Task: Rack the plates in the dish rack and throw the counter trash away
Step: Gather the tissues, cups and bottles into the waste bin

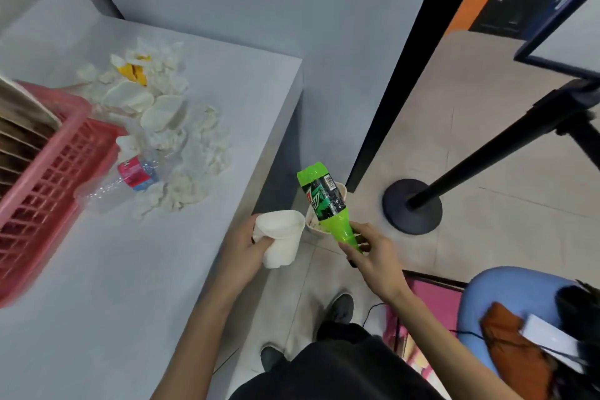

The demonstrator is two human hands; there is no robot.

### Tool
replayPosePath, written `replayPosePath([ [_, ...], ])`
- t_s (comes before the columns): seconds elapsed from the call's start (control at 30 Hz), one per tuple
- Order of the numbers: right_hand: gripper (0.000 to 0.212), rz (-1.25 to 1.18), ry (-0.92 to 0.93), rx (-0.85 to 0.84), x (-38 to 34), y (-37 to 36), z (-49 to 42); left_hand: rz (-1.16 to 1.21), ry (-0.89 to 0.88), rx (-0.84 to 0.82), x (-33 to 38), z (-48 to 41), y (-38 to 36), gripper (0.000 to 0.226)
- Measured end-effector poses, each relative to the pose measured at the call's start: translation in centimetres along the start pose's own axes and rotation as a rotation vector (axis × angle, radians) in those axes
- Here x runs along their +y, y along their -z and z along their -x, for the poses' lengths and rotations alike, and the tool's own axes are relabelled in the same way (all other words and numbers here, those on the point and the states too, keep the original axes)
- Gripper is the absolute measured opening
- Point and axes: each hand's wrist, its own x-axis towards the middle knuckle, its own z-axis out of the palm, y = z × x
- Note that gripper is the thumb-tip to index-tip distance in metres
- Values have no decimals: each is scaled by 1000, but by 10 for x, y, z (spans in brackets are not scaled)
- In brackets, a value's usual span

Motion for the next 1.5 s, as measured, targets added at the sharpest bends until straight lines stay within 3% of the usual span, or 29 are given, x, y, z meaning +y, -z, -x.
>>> replayPosePath([
  [0.13,47,-108,-174,1,25,20,-15,-44,8,4,5,-19,-36,38],
  [0.4,74,51,-364,-53,85,37,-49,-98,181,18,-30,-60,-82,30],
  [0.67,71,-79,-633,-126,163,-9,-112,-90,330,-29,-94,-150,-120,29],
  [1.13,66,30,-740,-154,353,-143,-236,-88,436,31,-280,-309,-178,28],
  [1.33,60,37,-754,-91,414,-189,-309,-51,455,71,-341,-345,-188,26],
  [1.5,60,11,-794,-143,458,-233,-352,34,401,102,-357,-385,-196,29],
])
